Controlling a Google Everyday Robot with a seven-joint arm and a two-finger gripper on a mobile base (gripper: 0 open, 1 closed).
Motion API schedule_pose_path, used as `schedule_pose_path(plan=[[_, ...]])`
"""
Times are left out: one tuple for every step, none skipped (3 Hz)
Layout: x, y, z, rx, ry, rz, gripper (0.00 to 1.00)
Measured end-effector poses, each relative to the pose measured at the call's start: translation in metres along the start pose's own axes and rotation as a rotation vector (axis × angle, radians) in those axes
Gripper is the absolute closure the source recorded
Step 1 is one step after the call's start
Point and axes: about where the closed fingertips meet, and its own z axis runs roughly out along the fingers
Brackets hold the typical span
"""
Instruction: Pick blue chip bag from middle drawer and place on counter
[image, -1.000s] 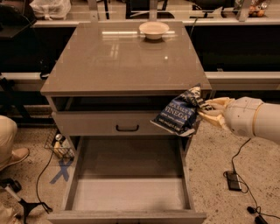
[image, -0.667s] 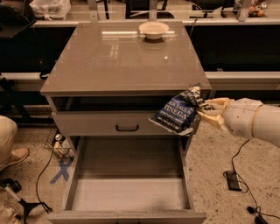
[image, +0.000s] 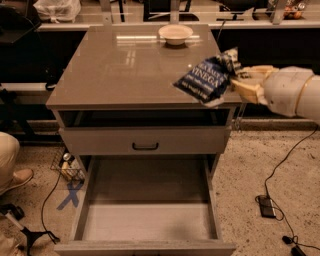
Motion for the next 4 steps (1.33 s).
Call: schedule_pose_path(plan=[[-0.029,-0.035,0.027,-0.003,0.032,0.026,1.0],[-0.031,-0.064,0.057,-0.015,0.108,0.069,1.0],[-0.026,-0.078,0.101,-0.052,0.164,0.113,1.0],[-0.016,-0.083,0.138,-0.081,0.214,0.152,0.81]])
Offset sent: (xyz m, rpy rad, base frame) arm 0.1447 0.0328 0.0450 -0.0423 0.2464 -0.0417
